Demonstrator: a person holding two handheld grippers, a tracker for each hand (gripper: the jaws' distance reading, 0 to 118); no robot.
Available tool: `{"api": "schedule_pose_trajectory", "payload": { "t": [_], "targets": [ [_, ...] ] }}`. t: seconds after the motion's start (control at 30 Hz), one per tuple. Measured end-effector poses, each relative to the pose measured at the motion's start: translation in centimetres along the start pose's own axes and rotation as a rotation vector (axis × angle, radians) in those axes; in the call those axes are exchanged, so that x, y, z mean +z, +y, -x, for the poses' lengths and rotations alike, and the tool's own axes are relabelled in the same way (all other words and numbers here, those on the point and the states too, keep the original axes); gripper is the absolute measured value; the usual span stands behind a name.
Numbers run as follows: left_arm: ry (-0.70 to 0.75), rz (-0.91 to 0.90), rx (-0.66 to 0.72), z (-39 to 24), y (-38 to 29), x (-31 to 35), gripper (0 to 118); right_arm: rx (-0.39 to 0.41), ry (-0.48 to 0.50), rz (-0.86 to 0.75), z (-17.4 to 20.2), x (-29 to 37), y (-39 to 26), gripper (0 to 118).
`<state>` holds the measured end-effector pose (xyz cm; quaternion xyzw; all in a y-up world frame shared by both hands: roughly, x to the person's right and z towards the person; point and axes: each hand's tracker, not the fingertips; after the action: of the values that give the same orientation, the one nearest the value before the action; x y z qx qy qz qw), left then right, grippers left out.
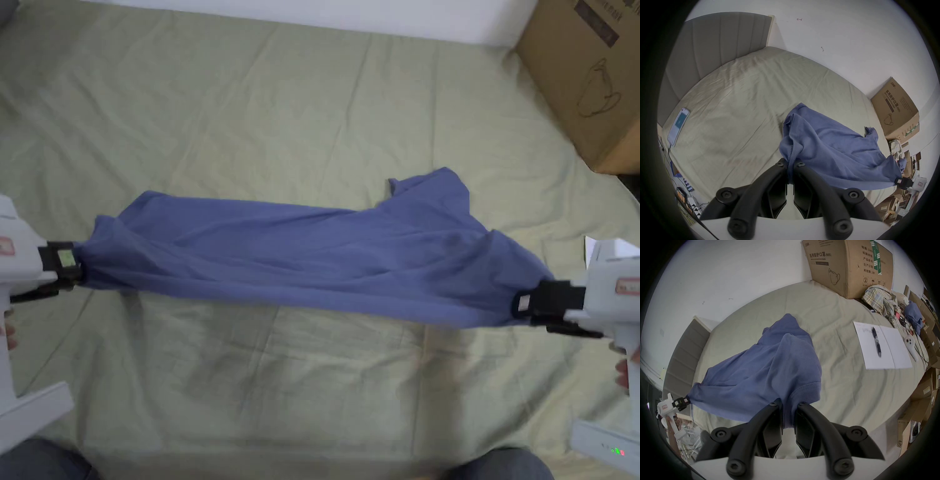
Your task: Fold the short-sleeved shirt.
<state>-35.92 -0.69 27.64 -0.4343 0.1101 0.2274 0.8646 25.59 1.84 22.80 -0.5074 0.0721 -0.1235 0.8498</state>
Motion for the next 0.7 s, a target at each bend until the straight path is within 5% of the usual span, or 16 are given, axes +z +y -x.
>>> {"api": "schedule_pose_trajectory", "payload": {
  "t": [0.17,0.33,0.43,0.5,0.7],
  "targets": [
    [0.039,0.096,0.001,2.7,-6.8,-0.1,7,-0.013,-0.019,0.078,-1.0,-1.4,-6.6,11],
    [0.147,0.126,-0.004,3.5,-9.3,-0.5,55,-0.017,-0.101,0.055,-0.8,-1.2,-8.0,24],
    [0.116,-0.052,-0.009,3.2,-7.3,2.4,102,0.105,-0.209,-0.087,0.6,2.1,-6.1,95],
    [0.054,-0.235,-0.063,1.9,-5.9,5.1,106,0.174,-0.237,-0.28,3.4,5.7,-4.9,105],
    [0.067,-0.7,-0.247,-4.9,-5.2,10.8,107,0.271,-0.242,-0.767,8.8,11.4,-3.8,107]
  ]
}}
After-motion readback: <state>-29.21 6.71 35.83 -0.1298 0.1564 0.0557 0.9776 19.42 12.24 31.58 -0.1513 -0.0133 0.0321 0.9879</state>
